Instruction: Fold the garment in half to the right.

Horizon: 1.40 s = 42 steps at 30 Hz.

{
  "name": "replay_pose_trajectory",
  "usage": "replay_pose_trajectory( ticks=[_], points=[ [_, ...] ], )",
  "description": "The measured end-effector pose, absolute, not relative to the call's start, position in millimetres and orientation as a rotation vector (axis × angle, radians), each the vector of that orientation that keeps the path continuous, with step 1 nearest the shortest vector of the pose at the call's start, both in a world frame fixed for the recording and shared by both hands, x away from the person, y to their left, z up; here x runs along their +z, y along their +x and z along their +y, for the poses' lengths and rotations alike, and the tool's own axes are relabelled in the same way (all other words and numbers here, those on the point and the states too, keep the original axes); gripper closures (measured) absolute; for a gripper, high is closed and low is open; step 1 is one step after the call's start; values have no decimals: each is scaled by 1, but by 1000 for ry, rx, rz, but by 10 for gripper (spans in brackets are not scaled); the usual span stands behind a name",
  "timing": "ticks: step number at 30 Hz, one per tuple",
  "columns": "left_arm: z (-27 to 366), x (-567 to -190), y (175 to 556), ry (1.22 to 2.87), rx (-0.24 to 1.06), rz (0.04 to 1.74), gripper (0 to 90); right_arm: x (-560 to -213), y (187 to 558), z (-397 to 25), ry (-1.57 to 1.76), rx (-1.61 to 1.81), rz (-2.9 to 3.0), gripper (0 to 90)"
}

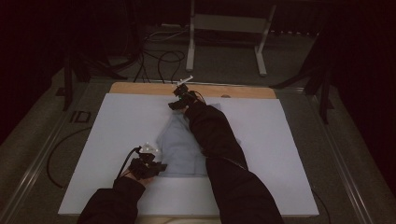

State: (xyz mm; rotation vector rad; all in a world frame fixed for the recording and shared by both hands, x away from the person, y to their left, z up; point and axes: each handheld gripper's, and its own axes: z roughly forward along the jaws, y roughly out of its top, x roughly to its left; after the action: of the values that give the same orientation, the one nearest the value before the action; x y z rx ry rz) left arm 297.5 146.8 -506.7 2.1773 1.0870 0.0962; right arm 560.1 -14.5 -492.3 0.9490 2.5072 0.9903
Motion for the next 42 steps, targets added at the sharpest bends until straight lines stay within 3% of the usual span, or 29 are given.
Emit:
replay_pose_trajectory(
  ticks=[14, 19, 23, 42],
  points=[
    [145, -506, 298, 2203, 97, 1060, 859, -514, 567, -4, 946, 812, 2587, 579],
    [145, -506, 297, 2211, 97, 1054, 862, -514, 565, -1, 924, 816, 2607, 765],
    [146, -505, 297, 2209, 91, 1054, 863, -512, 563, 0, 901, 810, 2614, 837],
    [142, -485, 295, 2190, 110, 1006, 868, -466, 553, -21, 818, 951, 2594, 848]
  ],
)
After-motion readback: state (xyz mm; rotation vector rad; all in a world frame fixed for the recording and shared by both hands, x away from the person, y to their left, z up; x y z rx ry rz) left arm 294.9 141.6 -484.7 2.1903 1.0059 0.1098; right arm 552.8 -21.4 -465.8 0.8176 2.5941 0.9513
